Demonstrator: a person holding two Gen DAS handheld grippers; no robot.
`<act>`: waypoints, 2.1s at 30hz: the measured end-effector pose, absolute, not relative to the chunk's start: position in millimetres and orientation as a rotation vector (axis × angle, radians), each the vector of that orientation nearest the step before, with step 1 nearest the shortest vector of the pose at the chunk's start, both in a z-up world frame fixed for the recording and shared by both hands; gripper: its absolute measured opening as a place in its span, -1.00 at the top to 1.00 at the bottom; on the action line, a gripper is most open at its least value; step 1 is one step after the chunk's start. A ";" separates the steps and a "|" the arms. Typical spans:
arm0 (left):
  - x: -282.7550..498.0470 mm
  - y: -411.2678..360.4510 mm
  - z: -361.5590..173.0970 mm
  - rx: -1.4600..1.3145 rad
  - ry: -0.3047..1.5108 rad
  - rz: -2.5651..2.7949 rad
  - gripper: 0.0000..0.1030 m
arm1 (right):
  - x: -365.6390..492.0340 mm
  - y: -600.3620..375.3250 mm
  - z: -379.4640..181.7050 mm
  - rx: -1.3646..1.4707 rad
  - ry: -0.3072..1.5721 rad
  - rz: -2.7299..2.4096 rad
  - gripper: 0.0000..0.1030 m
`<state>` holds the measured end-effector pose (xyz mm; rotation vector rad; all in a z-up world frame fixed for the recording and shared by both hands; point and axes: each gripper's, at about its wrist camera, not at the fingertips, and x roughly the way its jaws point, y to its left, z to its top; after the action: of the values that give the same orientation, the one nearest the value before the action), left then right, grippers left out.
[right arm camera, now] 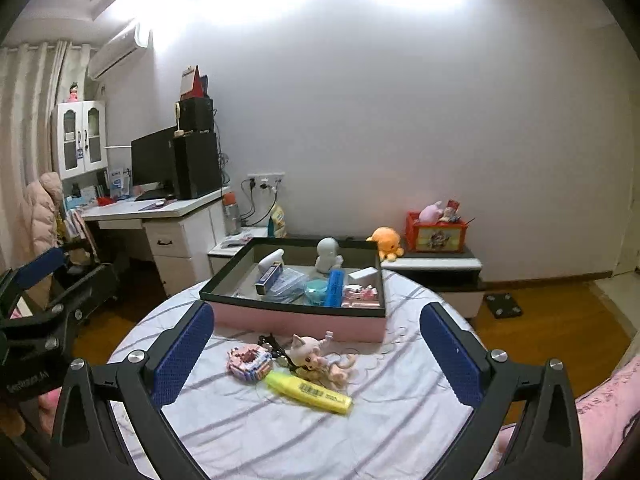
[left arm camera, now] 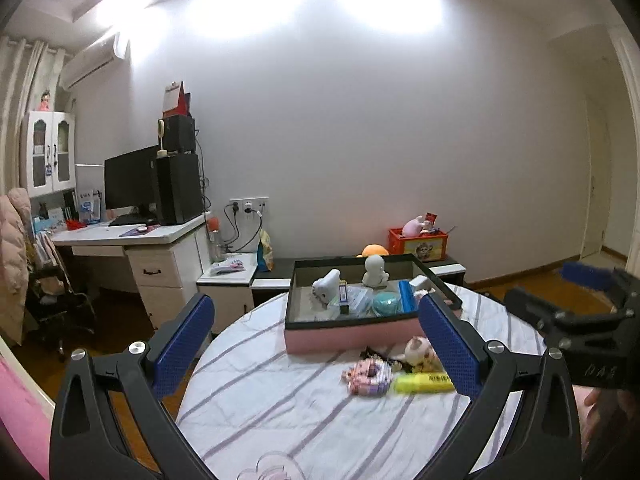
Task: Organize rigid objects
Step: 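Withdraw both tools back over the bed, then grasp the pink block figure with the left tool while the right tool grasps the pig-eared doll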
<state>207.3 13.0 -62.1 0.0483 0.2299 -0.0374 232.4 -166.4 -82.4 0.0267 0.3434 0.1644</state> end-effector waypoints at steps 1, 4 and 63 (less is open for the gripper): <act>201.3 15.2 -62.7 0.038 0.225 -0.037 -1.00 | 225.7 -166.3 -82.1 0.024 0.334 0.162 -1.00; 195.5 17.5 -64.0 0.018 0.245 -0.057 -1.00 | 214.9 -167.1 -80.4 0.021 0.319 0.151 -1.00; 388.5 -43.2 -199.8 0.093 0.839 -0.195 -1.00 | 392.5 -202.9 -218.3 0.177 0.849 0.268 -0.60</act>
<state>388.5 -43.2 -199.8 0.0930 0.8386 -0.1950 392.5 -202.9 -218.3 0.1772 0.8493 0.2678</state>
